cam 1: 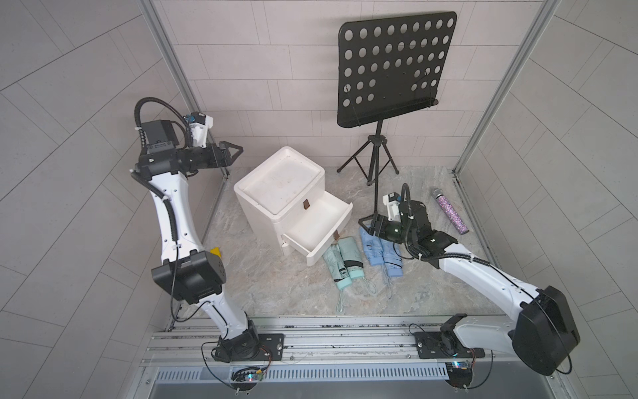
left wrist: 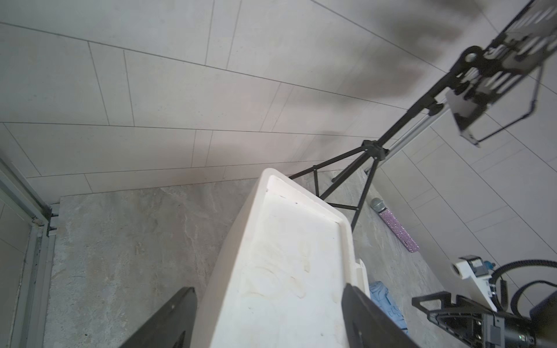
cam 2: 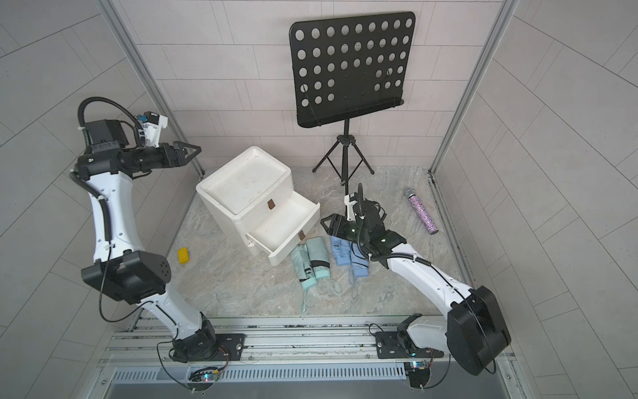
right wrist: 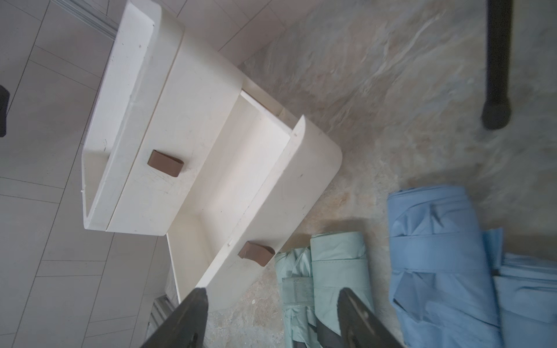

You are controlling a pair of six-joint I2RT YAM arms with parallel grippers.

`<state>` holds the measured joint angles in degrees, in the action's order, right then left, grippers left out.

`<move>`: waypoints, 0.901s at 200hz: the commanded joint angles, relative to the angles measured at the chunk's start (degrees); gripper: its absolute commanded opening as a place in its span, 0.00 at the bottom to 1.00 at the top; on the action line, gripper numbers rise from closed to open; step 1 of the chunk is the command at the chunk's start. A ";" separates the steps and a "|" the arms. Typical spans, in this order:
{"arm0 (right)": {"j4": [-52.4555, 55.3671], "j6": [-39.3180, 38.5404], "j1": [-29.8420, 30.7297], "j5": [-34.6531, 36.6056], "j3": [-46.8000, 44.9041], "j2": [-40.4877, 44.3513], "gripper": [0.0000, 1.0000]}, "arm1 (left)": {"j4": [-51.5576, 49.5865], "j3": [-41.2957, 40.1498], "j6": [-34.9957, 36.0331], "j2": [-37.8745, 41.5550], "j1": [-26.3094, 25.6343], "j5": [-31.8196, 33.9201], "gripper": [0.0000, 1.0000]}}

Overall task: Place the umbrella in the drawer by color
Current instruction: Pick up the umbrella from the center of the board.

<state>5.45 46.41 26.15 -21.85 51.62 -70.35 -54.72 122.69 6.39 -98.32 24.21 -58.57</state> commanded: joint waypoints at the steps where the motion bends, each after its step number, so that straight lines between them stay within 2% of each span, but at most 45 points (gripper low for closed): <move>1: 12.18 -7.54 -2.55 2.53 3.70 1.06 0.72 | -2.28 -5.27 0.21 7.00 -0.65 -6.24 0.82; 28: 18.78 -11.30 -5.19 1.72 7.86 -1.08 0.72 | -2.50 -13.25 -0.41 13.83 -3.44 -9.51 0.82; 72: 27.16 -15.94 -4.50 4.24 14.32 -4.13 0.72 | -6.56 -23.82 2.89 21.63 -12.50 -8.50 0.82; 121: 32.02 -17.71 4.81 12.04 17.66 -9.00 0.72 | -14.51 -32.93 9.38 24.67 -21.93 -7.22 0.82; 180: 30.35 -14.51 15.45 17.94 18.96 -19.95 0.73 | -15.42 -43.54 12.19 29.51 -27.54 -5.37 0.82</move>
<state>34.57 30.79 38.96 -8.56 69.34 -87.42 -68.03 81.76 15.27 -71.35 -1.52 -64.29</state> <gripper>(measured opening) 0.725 0.824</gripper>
